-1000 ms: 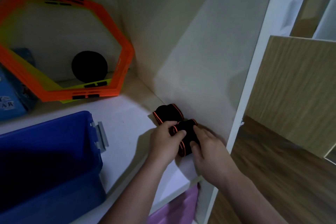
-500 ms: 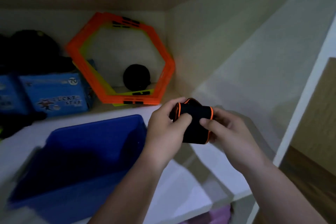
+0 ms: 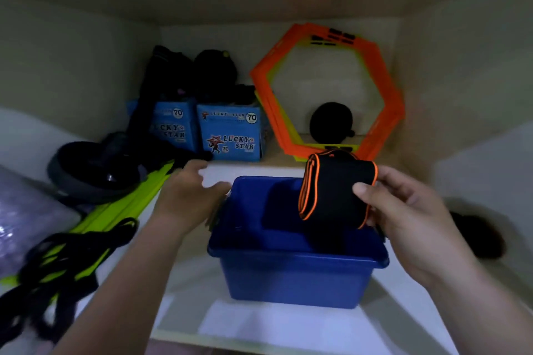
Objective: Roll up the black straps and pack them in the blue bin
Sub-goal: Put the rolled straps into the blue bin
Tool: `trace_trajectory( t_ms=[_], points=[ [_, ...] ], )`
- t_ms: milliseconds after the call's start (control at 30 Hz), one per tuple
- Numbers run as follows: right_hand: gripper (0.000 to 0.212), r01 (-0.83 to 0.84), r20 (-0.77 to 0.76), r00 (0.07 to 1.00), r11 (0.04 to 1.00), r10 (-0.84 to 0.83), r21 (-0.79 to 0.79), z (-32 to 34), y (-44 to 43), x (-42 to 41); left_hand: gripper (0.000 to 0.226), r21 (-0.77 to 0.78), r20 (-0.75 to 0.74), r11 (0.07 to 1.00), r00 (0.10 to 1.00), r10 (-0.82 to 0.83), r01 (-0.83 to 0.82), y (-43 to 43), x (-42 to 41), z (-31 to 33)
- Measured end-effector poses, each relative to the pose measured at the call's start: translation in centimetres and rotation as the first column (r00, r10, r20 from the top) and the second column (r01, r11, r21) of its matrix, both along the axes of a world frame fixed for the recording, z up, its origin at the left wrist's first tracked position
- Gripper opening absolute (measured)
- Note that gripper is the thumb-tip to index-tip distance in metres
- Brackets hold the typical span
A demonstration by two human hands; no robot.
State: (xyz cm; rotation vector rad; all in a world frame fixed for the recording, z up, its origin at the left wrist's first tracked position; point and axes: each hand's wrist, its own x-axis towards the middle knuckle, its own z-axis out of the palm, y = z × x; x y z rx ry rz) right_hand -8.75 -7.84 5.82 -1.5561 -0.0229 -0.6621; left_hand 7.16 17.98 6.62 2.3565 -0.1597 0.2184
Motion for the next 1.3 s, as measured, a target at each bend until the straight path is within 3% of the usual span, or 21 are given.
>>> trace_trajectory(
  t_ms=[100, 200, 267, 433, 567, 767, 967, 1033, 1133, 1300],
  points=[
    [0.017, -0.006, 0.011, 1.0, 1.0, 0.006, -0.014, -0.2, 0.9, 0.6, 0.055, -0.315, -0.359, 0.948, 0.921, -0.152, 0.034, 1.0, 0.0, -1.6],
    [0.019, -0.019, 0.007, 1.0, 1.0, 0.019, -0.001, -0.3, 1.6, 0.9, 0.026, -0.486, -0.448, 0.874, 0.851, -0.273, 0.025, 1.0, 0.3, -3.0],
    [0.02, -0.019, -0.005, 1.0, 1.0, 0.019, -0.014, -0.4, 1.7, 1.0, 0.011, -0.544, -0.433, 0.839, 0.85, -0.301, 0.02, 0.9, 0.5, -3.3],
    [0.021, -0.004, -0.033, 0.999, 0.999, 0.003, -0.032, -0.6, 2.1, 1.2, 0.002, -0.578, -0.377, 0.816, 0.881, -0.285, 0.016, 0.1, 0.4, -3.1],
    [0.023, 0.037, -0.048, 0.998, 0.995, -0.042, -0.094, -0.9, 2.1, 1.6, 0.036, -0.611, -0.304, 0.792, 0.924, -0.231, -0.003, -0.4, 0.7, -3.8],
    [0.022, 0.038, -0.105, 0.993, 0.987, -0.055, -0.155, -0.9, 2.2, 2.9, 0.05, -0.641, -0.077, 0.758, 0.972, -0.223, 0.123, -1.1, -0.4, -3.6],
    [0.013, -0.139, -0.381, 0.923, 0.972, 0.058, -0.189, -2.3, 4.5, 7.3, 0.04, -0.652, 0.069, 0.725, 0.969, -0.237, 0.224, -1.5, -2.0, -5.2],
    [0.007, -0.167, -0.483, 0.875, 0.959, 0.037, -0.23, -3.8, 4.7, 8.8, 0.04, -0.647, 0.082, 0.723, 0.965, -0.248, 0.241, -1.4, -2.5, -5.5],
    [0.015, -0.183, -0.574, 0.817, 0.922, -0.05, -0.341, -5.3, 4.0, 10.1, 0.038, -0.653, 0.097, 0.712, 0.961, -0.26, 0.258, -1.3, -2.7, -5.6],
    [0.014, -0.255, -0.634, 0.764, 0.848, -0.118, -0.465, -5.7, 4.1, 10.6, 0.041, -0.688, 0.078, 0.684, 0.961, -0.266, 0.245, -1.2, -2.1, -5.7]
  ],
)
